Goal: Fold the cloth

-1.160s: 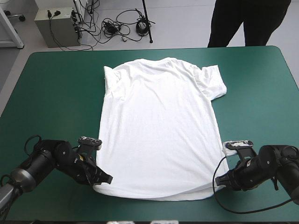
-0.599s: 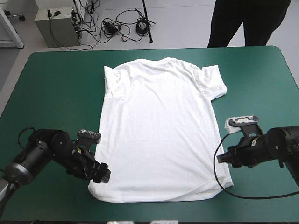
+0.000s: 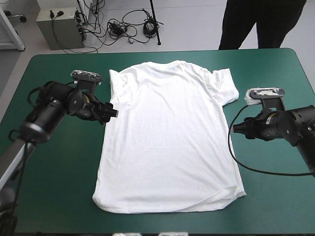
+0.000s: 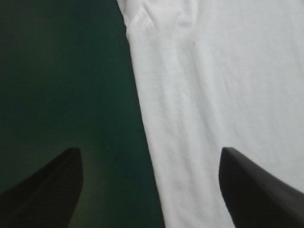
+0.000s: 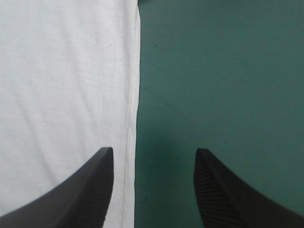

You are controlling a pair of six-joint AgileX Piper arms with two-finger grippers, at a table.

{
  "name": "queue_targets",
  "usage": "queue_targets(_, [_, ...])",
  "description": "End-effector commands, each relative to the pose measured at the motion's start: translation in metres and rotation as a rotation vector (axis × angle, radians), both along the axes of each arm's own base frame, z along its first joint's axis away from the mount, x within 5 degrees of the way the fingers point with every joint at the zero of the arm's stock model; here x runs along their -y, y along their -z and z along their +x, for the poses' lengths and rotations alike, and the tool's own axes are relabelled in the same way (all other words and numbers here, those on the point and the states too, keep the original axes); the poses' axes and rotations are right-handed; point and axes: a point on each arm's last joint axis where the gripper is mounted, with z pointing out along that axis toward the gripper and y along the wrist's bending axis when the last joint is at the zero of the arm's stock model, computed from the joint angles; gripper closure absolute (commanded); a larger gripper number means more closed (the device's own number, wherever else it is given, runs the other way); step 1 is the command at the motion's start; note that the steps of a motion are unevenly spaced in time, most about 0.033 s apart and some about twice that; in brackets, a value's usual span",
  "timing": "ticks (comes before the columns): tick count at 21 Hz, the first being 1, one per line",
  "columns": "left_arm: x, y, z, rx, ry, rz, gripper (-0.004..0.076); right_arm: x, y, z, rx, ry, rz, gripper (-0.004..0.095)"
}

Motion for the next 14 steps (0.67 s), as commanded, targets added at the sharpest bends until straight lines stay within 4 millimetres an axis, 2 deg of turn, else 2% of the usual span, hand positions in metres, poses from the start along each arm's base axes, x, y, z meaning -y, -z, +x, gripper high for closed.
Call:
queue_targets(1, [-0.003, 0.008, 0.032, 0.006, -0.054, -0.021, 0.0150, -0.002, -0.017, 0.011, 0.093, -0.007, 0.002, 0.0408])
queue_targets(4, [-0.009, 0.038, 0.069, -0.088, -0.085, -0.060, 0.0151, -0.003, -0.021, 0.017, 0.103, -0.029, -0.013, 0.0408])
queue_targets(8, [-0.003, 0.073, 0.098, -0.147, -0.089, -0.042, 0.0152, -0.003, -0.020, 0.021, 0.118, -0.038, -0.019, 0.0414])
queue_targets(9, [0.001, 0.085, 0.104, -0.182, -0.094, -0.059, 0.0159, -0.003, -0.017, 0.025, 0.106, -0.039, -0.034, 0.0414])
queue_targets(13, [0.002, 0.103, 0.109, -0.230, -0.094, -0.051, 0.0189, -0.005, -0.007, 0.035, 0.084, -0.041, -0.049, 0.0414])
queue_targets(14, [0.003, 0.106, 0.110, -0.236, -0.094, -0.049, 0.0225, -0.006, -0.002, 0.041, 0.075, -0.042, -0.051, 0.0414])
